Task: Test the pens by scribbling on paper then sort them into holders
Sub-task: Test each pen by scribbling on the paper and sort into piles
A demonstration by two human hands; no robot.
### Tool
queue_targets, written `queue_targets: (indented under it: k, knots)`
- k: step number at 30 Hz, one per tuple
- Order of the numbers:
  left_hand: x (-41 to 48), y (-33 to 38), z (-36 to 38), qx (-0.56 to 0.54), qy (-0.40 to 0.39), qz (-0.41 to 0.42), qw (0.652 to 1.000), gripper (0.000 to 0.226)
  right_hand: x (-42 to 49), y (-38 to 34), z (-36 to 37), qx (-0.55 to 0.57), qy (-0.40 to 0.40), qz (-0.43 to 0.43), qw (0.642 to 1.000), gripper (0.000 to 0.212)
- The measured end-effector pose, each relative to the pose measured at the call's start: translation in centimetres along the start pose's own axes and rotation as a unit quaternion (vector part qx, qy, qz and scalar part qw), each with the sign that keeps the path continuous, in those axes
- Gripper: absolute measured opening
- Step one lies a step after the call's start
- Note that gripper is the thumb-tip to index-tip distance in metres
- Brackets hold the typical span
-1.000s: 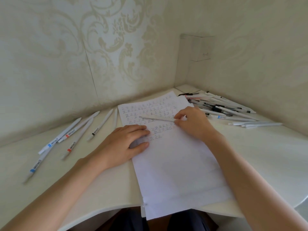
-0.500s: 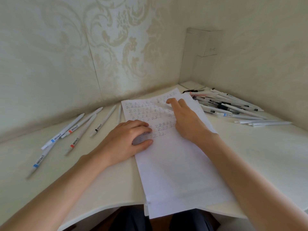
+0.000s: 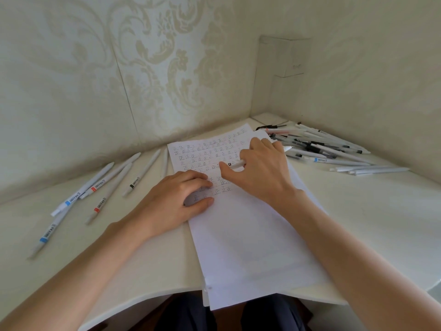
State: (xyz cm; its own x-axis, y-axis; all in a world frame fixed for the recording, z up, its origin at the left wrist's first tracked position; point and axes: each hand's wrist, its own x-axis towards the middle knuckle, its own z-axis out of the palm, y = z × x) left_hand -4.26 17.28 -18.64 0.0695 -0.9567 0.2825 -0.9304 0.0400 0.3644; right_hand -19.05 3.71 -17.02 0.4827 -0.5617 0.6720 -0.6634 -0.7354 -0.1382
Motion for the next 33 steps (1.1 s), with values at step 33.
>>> queue_targets:
  k: [33]
  knots:
    - [-0.1, 1.9, 0.2, 0.037, -0.005, -0.017, 0.999, 0.069, 0.2, -0.4, -1.9, 0.383, -0.181, 0.264, 0.866, 0.031]
